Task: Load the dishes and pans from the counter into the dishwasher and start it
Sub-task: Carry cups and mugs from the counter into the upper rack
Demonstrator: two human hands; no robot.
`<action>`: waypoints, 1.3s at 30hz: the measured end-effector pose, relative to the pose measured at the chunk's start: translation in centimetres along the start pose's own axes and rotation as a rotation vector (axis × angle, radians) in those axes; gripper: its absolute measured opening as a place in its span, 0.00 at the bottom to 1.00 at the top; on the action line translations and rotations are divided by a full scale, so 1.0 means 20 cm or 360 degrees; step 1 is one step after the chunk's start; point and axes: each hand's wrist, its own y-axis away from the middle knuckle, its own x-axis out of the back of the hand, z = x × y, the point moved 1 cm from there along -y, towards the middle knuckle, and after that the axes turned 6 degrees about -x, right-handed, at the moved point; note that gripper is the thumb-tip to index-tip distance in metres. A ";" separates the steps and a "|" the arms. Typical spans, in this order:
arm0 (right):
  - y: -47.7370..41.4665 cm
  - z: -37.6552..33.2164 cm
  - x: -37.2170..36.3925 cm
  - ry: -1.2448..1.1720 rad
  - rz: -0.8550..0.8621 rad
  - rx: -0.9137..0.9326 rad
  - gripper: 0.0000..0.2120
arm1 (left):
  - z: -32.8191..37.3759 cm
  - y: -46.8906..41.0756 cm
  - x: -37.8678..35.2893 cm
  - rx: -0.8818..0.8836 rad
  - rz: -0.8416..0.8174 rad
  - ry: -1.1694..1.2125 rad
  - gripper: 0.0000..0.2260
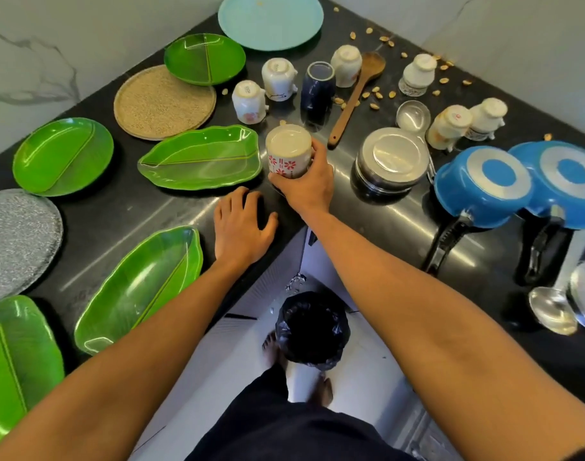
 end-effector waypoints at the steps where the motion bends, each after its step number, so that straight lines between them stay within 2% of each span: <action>1: 0.04 0.03 0.05 -0.0018 0.0023 0.0001 0.42 | 0.01 0.01 0.00 -0.0017 0.0011 0.0010 0.21; 5: 0.23 0.13 0.26 -0.0117 0.0084 -0.0051 0.43 | 0.01 0.02 0.01 -0.0045 0.0043 0.0100 0.18; 9: 0.49 0.25 0.49 -0.0183 0.0125 -0.0075 0.44 | 0.09 0.21 0.03 -0.0041 0.0240 0.0391 0.08; 14: 0.85 0.38 0.69 -0.0184 0.0142 -0.0058 0.47 | 0.23 0.62 -0.02 -0.0327 0.0246 0.0404 0.04; 16: 1.01 0.44 0.76 -0.0153 0.0146 -0.0096 0.49 | 0.27 0.79 -0.08 -0.0286 0.0137 0.0487 0.03; 20: 1.33 0.60 0.87 -0.0084 0.0107 -0.0259 0.50 | 0.30 1.14 -0.23 0.0178 -0.0189 0.0838 0.03; 23: 1.62 0.75 0.96 -0.0079 0.0172 -0.0527 0.48 | 0.30 1.40 -0.32 0.0498 -0.0451 0.1008 0.04; 25: 1.80 0.86 0.99 -0.0119 0.0237 -0.0711 0.47 | 0.28 1.54 -0.36 0.0579 -0.0593 0.1027 0.04; 28: 2.10 1.06 1.06 -0.0203 0.0377 -0.0945 0.47 | 0.26 1.77 -0.43 0.0518 -0.0906 0.1026 0.02; 32: 2.38 1.23 1.22 -0.0331 0.0642 -0.1162 0.45 | 0.34 1.97 -0.45 0.0393 -0.1166 0.1002 0.06; 36: 2.58 1.38 1.46 -0.0370 0.0868 -0.1257 0.43 | 0.55 2.12 -0.50 0.0137 -0.1441 0.0912 0.08; 39: 2.68 1.49 1.70 -0.0411 0.1040 -0.1276 0.42 | 0.81 2.17 -0.54 -0.0031 -0.1584 0.0853 0.05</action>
